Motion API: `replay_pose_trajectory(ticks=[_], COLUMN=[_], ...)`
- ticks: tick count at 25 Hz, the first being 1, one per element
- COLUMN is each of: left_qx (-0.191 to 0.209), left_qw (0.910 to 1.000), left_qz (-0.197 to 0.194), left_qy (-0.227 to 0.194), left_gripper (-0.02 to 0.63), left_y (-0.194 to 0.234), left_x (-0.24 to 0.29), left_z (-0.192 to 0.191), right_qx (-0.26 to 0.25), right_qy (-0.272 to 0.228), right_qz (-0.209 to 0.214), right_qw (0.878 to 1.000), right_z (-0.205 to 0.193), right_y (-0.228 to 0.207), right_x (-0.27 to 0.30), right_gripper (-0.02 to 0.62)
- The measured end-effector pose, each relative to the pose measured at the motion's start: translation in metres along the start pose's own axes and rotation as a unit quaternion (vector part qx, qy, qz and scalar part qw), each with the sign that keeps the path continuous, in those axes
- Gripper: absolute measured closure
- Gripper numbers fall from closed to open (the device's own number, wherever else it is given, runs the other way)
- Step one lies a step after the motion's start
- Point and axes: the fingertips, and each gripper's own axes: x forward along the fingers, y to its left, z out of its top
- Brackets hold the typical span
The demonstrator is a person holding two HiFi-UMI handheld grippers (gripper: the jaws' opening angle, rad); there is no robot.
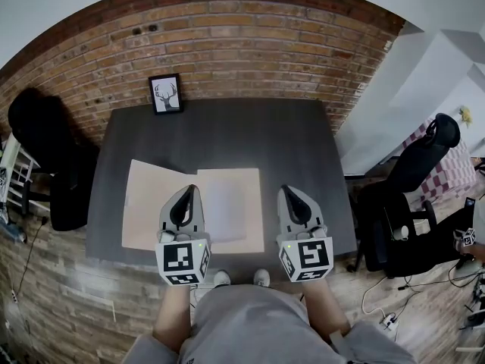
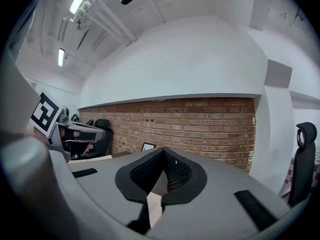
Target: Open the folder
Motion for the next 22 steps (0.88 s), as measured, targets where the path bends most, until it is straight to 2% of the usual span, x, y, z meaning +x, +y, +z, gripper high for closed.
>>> replay_pose_trajectory(ticks=[10, 22], left_qx=[-0.003, -0.006], left_qw=[1.0, 0.9999], left_qz=[0.003, 0.01], left_qy=[-0.005, -0.005], left_gripper=[0.606, 0.606], left_y=[0.0005, 0.0028], left_x=[0.0013, 0.0041], left_z=[0.0046, 0.0039], right_qx=[0.0, -0.003], right_qy=[-0.013, -0.004], right_qz=[-0.005, -0.002], right_qw=[1.0, 1.0], right_z=[0.0101, 0.0041], right_y=[-0.0026, -0.0017], right_x=[0.0007, 0.0057], right_gripper=[0.595, 0.596])
